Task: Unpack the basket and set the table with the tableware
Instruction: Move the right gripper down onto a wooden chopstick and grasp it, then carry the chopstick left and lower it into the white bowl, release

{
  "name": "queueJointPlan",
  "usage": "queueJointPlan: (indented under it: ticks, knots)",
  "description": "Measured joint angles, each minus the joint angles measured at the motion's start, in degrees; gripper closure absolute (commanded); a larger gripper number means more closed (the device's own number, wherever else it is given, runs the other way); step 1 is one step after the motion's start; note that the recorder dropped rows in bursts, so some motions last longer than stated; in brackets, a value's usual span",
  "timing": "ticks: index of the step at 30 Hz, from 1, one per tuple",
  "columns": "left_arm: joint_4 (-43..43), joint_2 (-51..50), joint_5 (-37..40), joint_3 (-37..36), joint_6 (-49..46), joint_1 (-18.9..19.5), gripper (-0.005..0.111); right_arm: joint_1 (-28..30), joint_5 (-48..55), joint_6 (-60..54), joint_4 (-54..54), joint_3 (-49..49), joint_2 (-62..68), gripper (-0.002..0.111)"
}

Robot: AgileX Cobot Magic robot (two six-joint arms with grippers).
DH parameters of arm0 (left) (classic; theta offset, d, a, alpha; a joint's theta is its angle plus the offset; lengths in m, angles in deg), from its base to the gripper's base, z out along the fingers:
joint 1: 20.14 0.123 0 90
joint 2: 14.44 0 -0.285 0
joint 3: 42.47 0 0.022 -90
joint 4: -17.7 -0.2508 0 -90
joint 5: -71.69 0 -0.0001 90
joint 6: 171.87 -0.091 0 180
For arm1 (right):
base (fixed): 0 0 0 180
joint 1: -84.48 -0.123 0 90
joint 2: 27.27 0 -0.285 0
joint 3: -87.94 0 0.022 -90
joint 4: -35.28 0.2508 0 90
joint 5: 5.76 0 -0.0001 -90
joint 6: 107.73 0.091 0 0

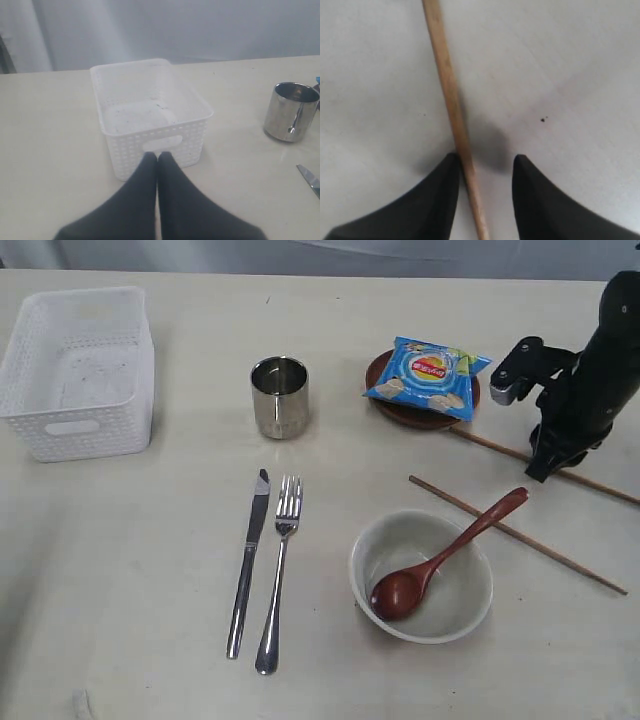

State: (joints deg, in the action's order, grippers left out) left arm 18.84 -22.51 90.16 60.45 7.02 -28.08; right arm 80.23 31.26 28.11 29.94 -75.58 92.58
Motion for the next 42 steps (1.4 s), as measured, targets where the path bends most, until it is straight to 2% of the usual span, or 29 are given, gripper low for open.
queueJointPlan:
  ticks: [4,6,7,9,17,23,25,31,36,42]
  knots:
    - [0.0,0.0,0.0,0.0,0.0,0.0,0.107,0.0,0.0,-0.3,-0.1,-0.3,0.5,0.076]
    - [0.0,0.0,0.0,0.0,0.0,0.0,0.107,0.0,0.7,-0.4,-0.1,-0.6,0.8,0.087]
    - [0.0,0.0,0.0,0.0,0.0,0.0,0.107,0.0,0.8,-0.4,-0.1,-0.6,1.1,0.100]
    - [0.0,0.0,0.0,0.0,0.0,0.0,0.107,-0.1,1.5,-0.7,0.1,-0.7,1.3,0.109]
    - [0.0,0.0,0.0,0.0,0.0,0.0,0.107,-0.2,3.5,-0.7,-1.3,-1.1,0.9,0.109]
    - [0.0,0.0,0.0,0.0,0.0,0.0,0.107,-0.2,16.3,0.4,-3.7,-0.1,-6.3,0.109]
    - [0.0,0.0,0.0,0.0,0.0,0.0,0.107,-0.2,17.6,1.4,-3.8,-0.1,-8.9,0.109]
    - [0.0,0.0,0.0,0.0,0.0,0.0,0.107,-0.2,21.7,7.1,-4.1,-0.1,-18.0,0.109]
    - [0.0,0.0,0.0,0.0,0.0,0.0,0.107,-0.2,25.1,16.2,-3.9,0.0,-23.8,0.109]
    - [0.0,0.0,0.0,0.0,0.0,0.0,0.107,-0.2,30.9,25.0,5.3,-1.8,-28.0,0.109]
